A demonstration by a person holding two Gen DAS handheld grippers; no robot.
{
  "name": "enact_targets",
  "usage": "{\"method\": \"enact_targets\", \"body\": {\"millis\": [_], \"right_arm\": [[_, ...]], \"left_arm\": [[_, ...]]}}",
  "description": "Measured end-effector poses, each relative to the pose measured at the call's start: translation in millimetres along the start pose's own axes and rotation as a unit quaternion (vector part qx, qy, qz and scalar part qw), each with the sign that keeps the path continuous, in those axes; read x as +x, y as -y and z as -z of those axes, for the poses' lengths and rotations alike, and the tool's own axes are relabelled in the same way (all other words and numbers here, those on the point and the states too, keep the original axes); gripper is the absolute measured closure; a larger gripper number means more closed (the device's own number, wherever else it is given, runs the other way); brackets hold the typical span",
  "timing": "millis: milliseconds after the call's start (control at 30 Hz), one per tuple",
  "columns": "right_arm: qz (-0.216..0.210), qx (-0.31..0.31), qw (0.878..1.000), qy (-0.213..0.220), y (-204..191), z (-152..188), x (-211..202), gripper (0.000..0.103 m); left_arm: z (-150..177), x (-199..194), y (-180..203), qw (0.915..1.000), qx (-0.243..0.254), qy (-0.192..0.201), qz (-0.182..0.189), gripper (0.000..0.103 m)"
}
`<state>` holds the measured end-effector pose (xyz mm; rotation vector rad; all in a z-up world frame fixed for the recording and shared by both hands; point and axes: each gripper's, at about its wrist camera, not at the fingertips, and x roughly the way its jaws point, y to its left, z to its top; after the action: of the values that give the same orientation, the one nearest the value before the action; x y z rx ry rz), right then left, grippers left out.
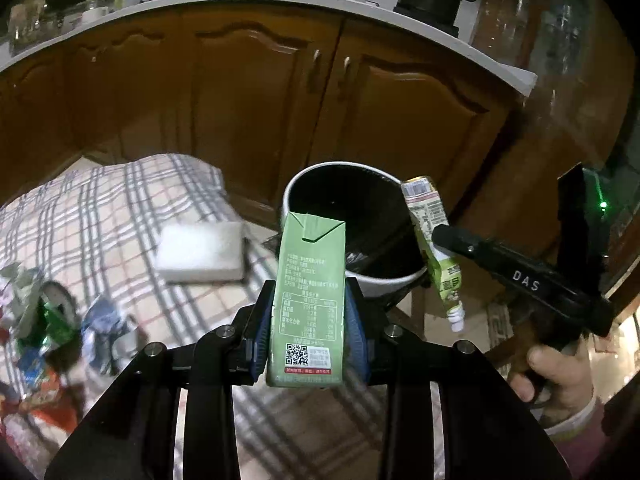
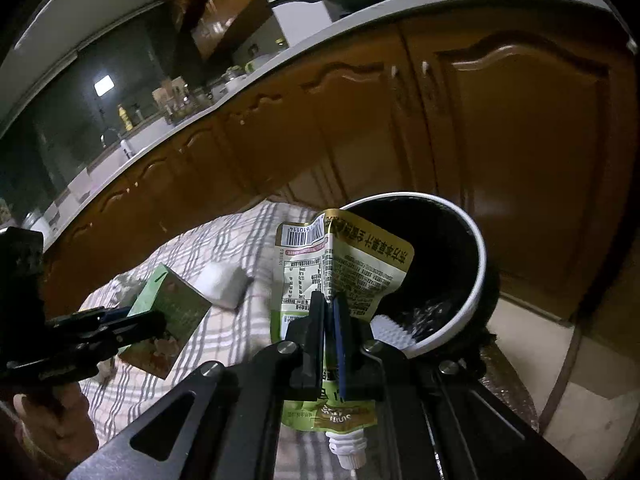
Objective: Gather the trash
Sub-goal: 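Move both items over the white bowl and drop them in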
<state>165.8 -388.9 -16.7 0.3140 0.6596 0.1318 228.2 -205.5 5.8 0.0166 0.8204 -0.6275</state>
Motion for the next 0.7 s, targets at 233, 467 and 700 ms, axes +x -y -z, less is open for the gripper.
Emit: {"method": "enact_targets", "body": {"millis": [233, 467, 700], "right_arm": [[0.016, 0.01, 1.0, -0.003, 14, -12, 9, 0.099], [0.036, 0.012, 0.999, -0.015, 27, -24, 18, 0.099], [0.051, 0.005, 0.998, -0.042, 33, -33, 41, 0.099]], "left_arm": [[-22, 26, 21, 0.9998, 0.013, -0.007, 0.01, 0.072], [-37, 55, 34, 0.9995, 0.022, -0.018, 0.01, 0.072], [-46, 76, 39, 0.9992, 0.023, -0.032, 0.005, 0.072]]}}
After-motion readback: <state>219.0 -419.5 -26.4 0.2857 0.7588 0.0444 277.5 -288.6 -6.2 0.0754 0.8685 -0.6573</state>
